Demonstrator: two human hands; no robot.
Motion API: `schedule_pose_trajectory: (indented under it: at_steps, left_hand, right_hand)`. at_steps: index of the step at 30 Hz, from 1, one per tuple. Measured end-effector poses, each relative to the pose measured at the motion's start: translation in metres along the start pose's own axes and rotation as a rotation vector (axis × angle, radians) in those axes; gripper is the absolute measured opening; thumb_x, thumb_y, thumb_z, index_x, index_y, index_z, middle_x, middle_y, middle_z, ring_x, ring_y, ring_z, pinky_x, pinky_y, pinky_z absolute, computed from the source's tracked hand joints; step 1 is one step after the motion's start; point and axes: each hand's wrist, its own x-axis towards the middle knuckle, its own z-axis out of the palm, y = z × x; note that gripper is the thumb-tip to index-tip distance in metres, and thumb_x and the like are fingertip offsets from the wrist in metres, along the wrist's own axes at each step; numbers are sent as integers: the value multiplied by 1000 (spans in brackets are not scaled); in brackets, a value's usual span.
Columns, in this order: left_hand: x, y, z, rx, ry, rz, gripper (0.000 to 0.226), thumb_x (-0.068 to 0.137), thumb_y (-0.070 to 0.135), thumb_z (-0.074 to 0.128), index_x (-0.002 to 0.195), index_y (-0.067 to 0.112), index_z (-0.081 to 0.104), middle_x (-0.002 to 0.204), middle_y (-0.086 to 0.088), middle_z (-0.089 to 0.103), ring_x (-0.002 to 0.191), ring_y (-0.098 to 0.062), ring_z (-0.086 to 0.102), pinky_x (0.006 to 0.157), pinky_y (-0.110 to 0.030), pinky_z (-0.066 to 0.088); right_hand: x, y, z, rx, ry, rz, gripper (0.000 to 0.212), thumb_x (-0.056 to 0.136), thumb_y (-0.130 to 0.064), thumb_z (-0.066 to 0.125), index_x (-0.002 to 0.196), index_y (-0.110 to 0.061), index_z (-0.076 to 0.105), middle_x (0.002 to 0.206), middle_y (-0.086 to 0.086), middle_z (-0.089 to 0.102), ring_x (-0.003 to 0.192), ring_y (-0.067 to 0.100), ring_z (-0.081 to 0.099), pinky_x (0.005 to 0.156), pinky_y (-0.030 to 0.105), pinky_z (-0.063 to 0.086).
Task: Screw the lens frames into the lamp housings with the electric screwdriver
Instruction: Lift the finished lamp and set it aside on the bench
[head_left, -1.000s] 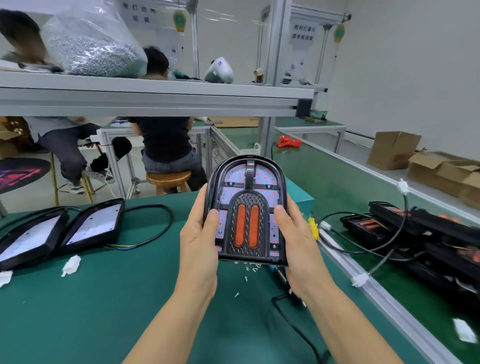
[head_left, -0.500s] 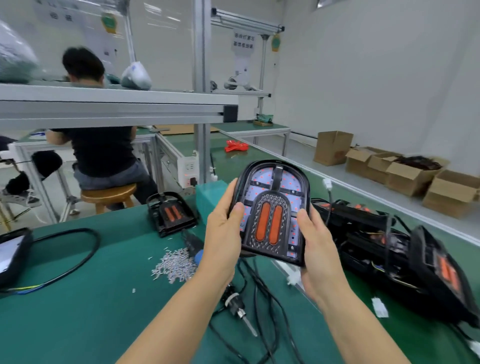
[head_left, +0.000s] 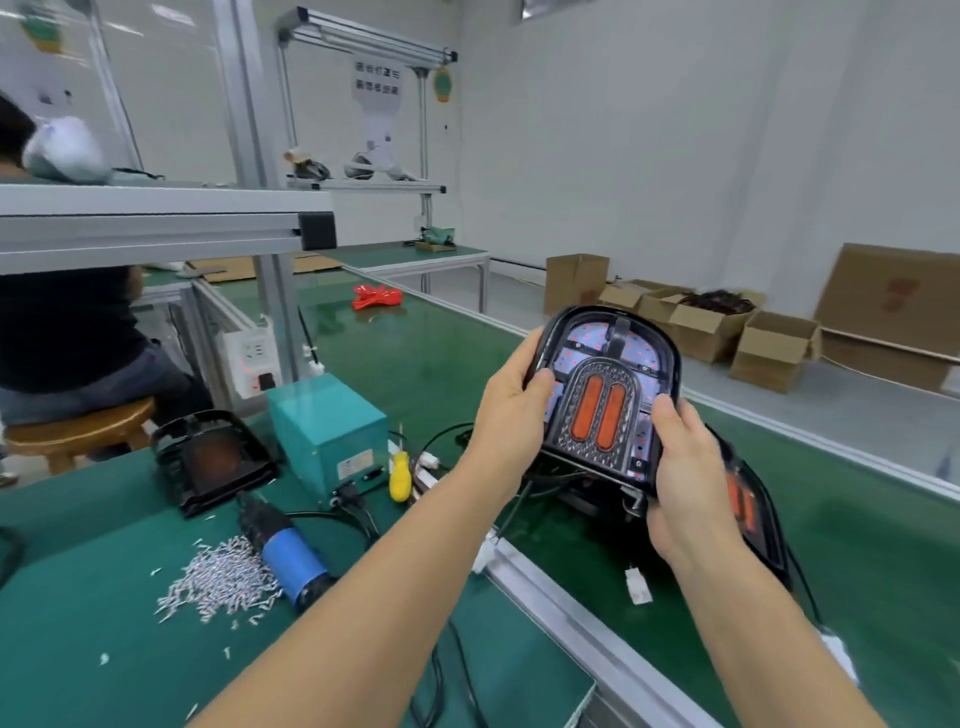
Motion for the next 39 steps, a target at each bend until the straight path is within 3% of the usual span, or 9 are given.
schedule_pose_trajectory:
  at_steps: [4,10,14,17,21,23,27,32,39]
  left_hand:
    - [17,-3,25,16,-73,-85,42,100,9,40,137,28,48,132,0,59,120,-20,56,104,-44,44]
    - [27,-7,42,89,-171,-162,53,99,14,45,149,21,29,151,3,37,137,-13,35,116,-39,26]
    - [21,-11,47,280,-253,-120,61,99,23,45,152,29,16,158,6,19,144,-12,19,116,-29,14]
    - [17,-18,48,484,-288,-27,61,100,24,41,153,27,11,160,11,-1,146,-10,5,119,-33,6]
    - [17,-26,48,748,-350,63,56,101,22,40,151,27,16,160,3,7,146,-16,6,119,-41,9]
    - [17,-31,49,857,-363,110,55,101,22,39,151,27,17,160,2,11,146,-17,10,118,-41,10]
    - [18,-36,46,896,-301,165,49,102,17,35,149,24,26,155,-1,27,140,-22,26,115,-41,20]
    - [19,-33,55,895,-312,224,48,102,16,35,149,21,28,152,-1,34,136,-22,33,112,-40,27]
    - [15,-37,61,977,-348,208,62,100,24,39,152,22,5,149,-1,35,135,-22,30,113,-45,21]
  right_hand:
    - [20,-10,-22,-52,99,14,29,103,-29,43,125,-19,60,117,4,70,108,27,66,98,52,49]
    - [47,-24,-46,-121,202,93,28,103,-30,41,120,-18,59,127,8,63,116,31,59,103,58,42]
    - [60,-27,-50,-171,244,177,26,102,-26,40,109,-12,61,112,14,67,92,31,61,77,44,56]
    - [69,-30,-50,-214,302,235,39,101,-22,42,124,6,53,92,15,61,71,25,45,60,29,38]
    - [73,-35,-52,-300,228,359,33,102,-9,37,132,-3,51,92,10,57,66,20,39,57,29,31]
    - [72,-37,-54,-416,164,359,17,100,-6,43,106,-6,59,111,18,60,74,24,45,67,34,38]
    - [73,-42,-57,-982,121,246,12,93,-5,46,81,-4,47,97,15,45,94,32,48,71,34,33]
    - [72,-28,-61,-1263,25,104,44,95,-5,37,139,-4,45,150,14,36,134,35,33,105,42,37]
    - [73,-25,-68,-1359,-83,86,32,93,-8,36,104,-16,65,101,11,63,97,32,57,85,38,49]
